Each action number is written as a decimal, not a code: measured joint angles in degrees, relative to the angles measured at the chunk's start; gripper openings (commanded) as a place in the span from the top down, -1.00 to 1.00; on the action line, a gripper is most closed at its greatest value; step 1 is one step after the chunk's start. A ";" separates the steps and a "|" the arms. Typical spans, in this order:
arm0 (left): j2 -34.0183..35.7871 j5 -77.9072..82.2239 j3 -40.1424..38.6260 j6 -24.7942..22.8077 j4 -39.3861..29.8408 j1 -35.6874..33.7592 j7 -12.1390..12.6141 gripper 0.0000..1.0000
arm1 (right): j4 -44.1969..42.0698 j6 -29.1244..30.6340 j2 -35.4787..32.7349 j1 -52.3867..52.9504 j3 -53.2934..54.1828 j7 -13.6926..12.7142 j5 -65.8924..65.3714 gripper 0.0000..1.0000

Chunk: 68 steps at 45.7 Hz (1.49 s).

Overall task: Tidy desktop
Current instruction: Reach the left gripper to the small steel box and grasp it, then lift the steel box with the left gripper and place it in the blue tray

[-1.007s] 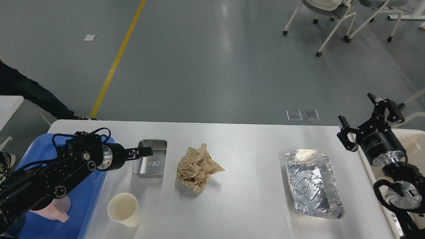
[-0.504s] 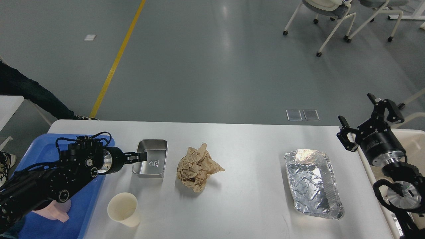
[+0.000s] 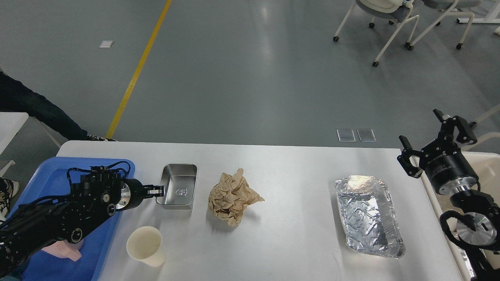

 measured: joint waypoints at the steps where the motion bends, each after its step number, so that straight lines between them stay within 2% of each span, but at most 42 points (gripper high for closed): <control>1: -0.09 0.00 0.01 0.00 0.08 -0.05 -0.02 0.96 | 0.00 0.00 0.00 0.00 0.00 0.00 0.00 -1.00; 14: -1.15 -0.38 0.02 -0.13 1.98 -1.30 -0.61 0.98 | 0.00 -0.04 0.02 0.02 0.03 0.00 0.02 -1.00; 23: 0.08 -1.47 -0.58 -4.47 0.24 -8.21 -0.77 0.97 | 0.07 -0.15 0.02 0.16 0.03 0.00 0.01 -1.00; 32: 6.69 -5.90 -1.10 -10.70 -4.29 -16.83 -1.06 0.96 | 0.18 -0.26 0.02 0.25 -0.15 0.00 0.01 -1.00; 44: 14.14 -7.29 -1.13 -14.24 -10.52 -24.09 -1.12 0.95 | 0.43 -0.27 0.01 0.08 -0.26 -0.04 -0.01 -1.00; 54: 20.17 -7.13 -0.73 -12.74 -10.93 -20.79 -1.01 0.93 | 0.45 -0.28 0.00 0.01 -0.26 -0.04 -0.01 -1.00; 68: 29.35 -9.46 -1.01 -5.07 -8.64 -10.25 -1.01 0.90 | 0.35 -0.28 0.51 0.01 -0.68 -0.04 0.00 -1.00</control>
